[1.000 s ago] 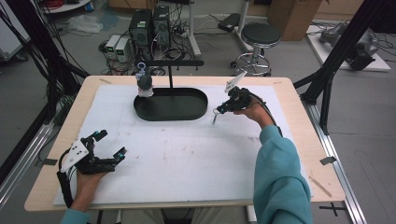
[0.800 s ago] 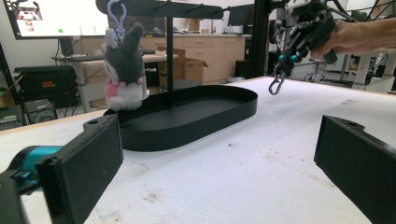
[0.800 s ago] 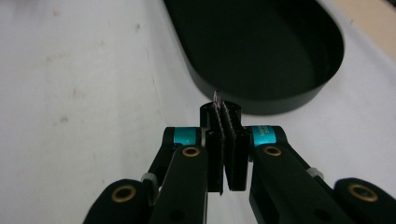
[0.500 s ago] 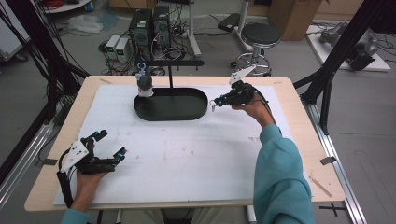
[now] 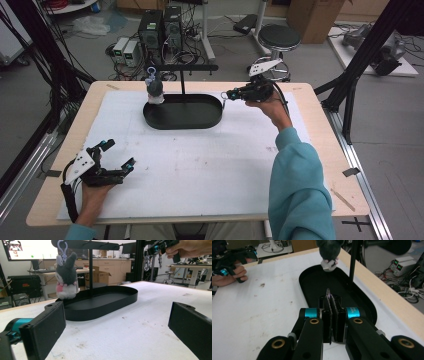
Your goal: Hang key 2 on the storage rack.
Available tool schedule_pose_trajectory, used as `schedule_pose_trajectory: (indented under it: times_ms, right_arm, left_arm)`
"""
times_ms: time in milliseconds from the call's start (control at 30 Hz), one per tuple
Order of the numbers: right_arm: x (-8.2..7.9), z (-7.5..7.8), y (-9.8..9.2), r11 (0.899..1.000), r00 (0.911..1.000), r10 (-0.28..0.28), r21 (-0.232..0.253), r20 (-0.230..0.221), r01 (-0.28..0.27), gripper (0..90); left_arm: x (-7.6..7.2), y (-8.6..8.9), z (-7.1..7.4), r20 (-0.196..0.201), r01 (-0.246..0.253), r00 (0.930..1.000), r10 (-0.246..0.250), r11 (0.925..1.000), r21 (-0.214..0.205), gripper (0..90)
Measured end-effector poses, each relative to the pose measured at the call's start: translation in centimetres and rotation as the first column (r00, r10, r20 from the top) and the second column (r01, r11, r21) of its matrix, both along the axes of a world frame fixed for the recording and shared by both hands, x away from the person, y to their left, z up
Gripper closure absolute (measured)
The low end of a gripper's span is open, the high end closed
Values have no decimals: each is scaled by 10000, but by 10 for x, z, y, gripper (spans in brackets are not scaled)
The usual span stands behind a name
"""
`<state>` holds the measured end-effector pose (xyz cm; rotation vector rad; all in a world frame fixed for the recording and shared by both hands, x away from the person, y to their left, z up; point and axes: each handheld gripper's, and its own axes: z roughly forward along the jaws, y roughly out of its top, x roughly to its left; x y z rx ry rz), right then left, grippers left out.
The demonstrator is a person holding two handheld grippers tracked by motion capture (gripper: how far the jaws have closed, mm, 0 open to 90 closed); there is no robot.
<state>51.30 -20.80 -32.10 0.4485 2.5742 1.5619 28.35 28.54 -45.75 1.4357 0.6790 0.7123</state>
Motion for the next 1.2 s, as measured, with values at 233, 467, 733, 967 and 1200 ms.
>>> schedule_pose_trajectory:
  times_ms: [233, 467, 733, 967, 1200]
  right_arm:
    - [6, 12, 8, 9997, 9998, -101, 216, 159, 97, 889]
    - [11, 24, 15, 9989, 9995, -227, 424, 211, 217, 889]
    - [17, 31, 23, 9984, 9988, -489, 302, 100, 486, 889]
    - [21, 34, 32, 9970, 9969, -713, 316, 327, 703, 889]
    - [27, 35, 37, 9952, 9956, -903, 392, 269, 892, 889]
  left_arm:
    - [0, 0, 0, 5, -2, 10000, 2, 10000, -8, 17]
    - [0, 0, 0, 1, 1, 10000, -1, 10000, 0, 17]
    - [0, 0, 0, 0, -1, 10000, 1, 10000, 10, 17]
    - [0, 0, 0, 0, 0, 10000, 0, 10000, -7, 17]
    - [0, 0, 0, -19, 5, 10000, -5, 10000, 7, 17]
